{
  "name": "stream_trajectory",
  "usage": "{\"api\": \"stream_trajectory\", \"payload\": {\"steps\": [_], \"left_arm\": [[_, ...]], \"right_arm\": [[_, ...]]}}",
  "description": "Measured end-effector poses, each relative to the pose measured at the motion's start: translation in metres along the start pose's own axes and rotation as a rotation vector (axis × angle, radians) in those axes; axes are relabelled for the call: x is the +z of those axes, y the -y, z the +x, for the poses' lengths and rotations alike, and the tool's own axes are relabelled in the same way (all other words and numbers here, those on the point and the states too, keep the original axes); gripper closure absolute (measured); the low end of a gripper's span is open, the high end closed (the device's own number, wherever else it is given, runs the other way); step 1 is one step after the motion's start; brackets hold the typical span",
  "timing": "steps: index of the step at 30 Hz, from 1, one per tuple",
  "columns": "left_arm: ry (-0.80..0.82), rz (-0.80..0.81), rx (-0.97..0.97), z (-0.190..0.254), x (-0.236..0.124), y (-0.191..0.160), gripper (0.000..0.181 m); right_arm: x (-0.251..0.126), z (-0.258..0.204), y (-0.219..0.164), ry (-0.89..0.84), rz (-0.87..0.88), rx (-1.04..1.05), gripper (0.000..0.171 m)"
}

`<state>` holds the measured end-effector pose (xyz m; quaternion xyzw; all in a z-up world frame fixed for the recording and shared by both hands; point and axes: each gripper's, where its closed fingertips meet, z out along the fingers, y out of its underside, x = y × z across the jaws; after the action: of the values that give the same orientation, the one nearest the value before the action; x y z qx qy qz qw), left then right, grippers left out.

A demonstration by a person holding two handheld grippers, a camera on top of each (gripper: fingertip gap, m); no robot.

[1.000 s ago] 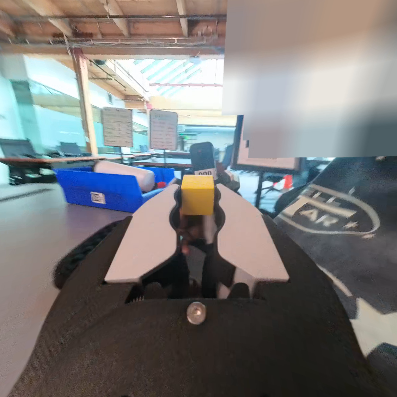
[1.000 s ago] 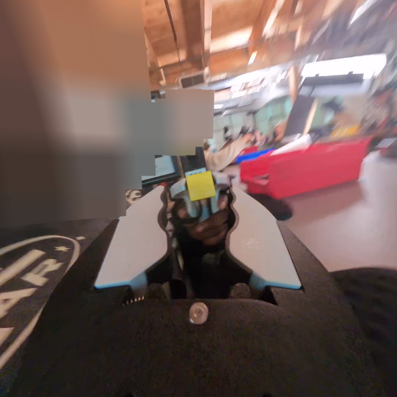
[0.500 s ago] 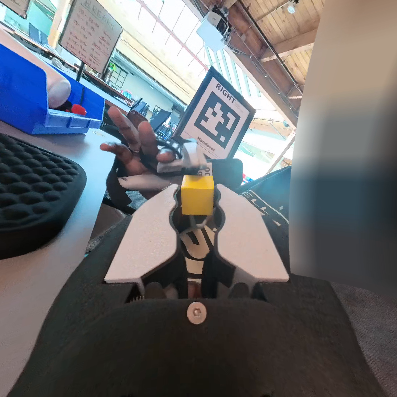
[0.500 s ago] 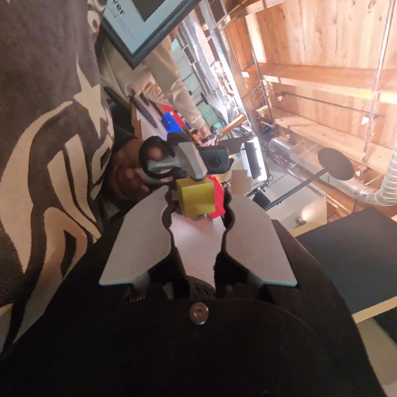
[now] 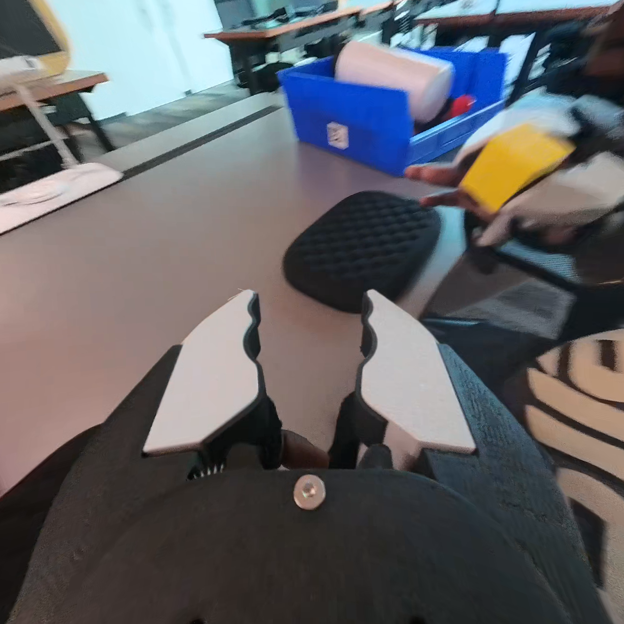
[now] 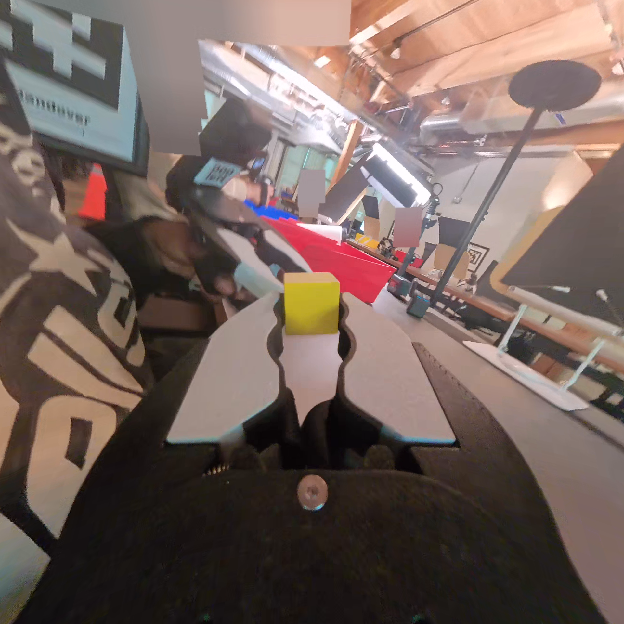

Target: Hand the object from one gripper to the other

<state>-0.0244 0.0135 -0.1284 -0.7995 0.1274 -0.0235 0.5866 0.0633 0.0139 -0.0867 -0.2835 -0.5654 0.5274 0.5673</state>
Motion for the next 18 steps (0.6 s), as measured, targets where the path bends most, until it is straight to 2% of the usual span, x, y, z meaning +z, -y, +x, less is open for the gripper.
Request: {"api": "stream_trajectory", "payload": {"steps": [5, 10, 14, 18], "left_arm": [[0.174, -0.116, 0.095, -0.026, 0.005, -0.019, 0.114], [0.163, -0.144, 0.100, -0.024, 0.010, -0.025, 0.110], [0.156, -0.153, 0.103, -0.023, 0.012, -0.029, 0.110], [0.152, -0.163, 0.100, -0.024, 0.015, -0.033, 0.110]], "right_arm": [[-0.011, 0.030, 0.000, -0.081, -0.030, 0.209, 0.142], [-0.026, 0.082, 0.007, -0.234, -0.130, 0.165, 0.142], [-0.045, 0.145, 0.034, -0.301, -0.259, 0.164, 0.142], [-0.090, 0.223, 0.048, -0.502, -0.437, 0.118, 0.142]]}}
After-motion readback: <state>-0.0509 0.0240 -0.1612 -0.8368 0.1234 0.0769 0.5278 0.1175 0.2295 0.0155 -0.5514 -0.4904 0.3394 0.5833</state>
